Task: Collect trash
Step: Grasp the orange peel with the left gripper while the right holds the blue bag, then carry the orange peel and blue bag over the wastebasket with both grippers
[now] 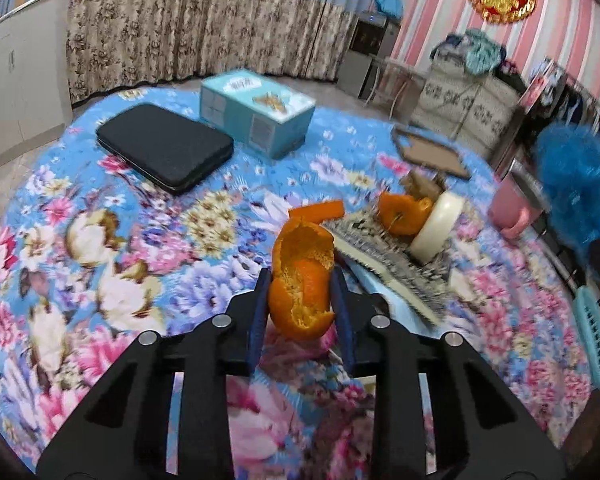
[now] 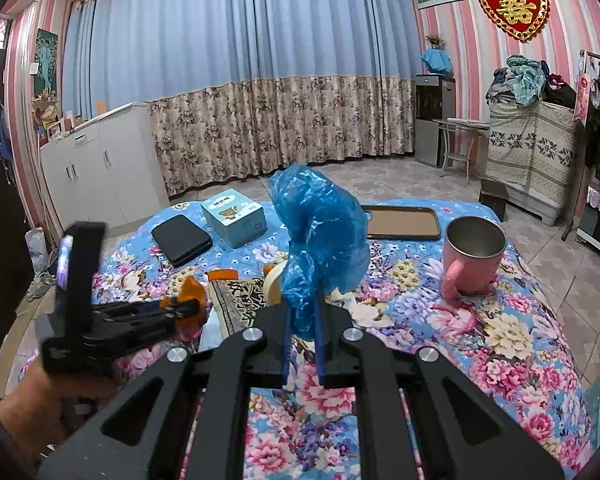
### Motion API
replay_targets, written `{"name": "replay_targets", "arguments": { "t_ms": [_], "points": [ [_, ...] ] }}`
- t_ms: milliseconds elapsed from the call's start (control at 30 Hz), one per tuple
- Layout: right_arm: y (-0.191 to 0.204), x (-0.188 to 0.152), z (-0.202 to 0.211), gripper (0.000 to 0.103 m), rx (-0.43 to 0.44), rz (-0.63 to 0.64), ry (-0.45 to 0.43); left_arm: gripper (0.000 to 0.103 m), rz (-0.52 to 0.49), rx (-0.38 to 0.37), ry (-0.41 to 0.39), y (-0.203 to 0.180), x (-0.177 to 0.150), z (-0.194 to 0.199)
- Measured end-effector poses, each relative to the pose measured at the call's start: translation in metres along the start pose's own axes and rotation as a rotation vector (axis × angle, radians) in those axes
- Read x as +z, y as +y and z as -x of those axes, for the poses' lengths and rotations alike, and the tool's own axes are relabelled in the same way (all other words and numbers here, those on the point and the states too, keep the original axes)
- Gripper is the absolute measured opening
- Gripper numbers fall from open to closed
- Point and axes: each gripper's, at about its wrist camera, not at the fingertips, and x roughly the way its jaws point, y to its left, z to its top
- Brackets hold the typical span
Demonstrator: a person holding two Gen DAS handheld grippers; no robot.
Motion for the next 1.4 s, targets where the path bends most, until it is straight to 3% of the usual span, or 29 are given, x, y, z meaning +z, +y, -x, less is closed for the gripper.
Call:
{"name": "replay_targets", "arguments": {
  "t_ms": [200,367,867,1400],
  "points": [
    [0.004,-0.006,0.014,0.009,0.017,0.021,-0.007,0.029,0.051,-0.063,-0.108,0.006,-0.01,0.05],
    [0.005,-0.009,0.032,0.009,0.017,0.035,-0.018,0.029,0.009,-0.045,-0.2,-0.01,-0.011,0.082],
    [-0.019,-0.003,0.094,0.009,-0.007,0.018,-0.087,0.029,-0.066,-0.087,-0.256,-0.076,-0.018,0.14],
    [-0.04,0.0,0.116,0.009,-0.03,-0.011,-0.126,0.029,-0.127,-0.092,-0.281,-0.114,-0.019,0.158]
  ]
}}
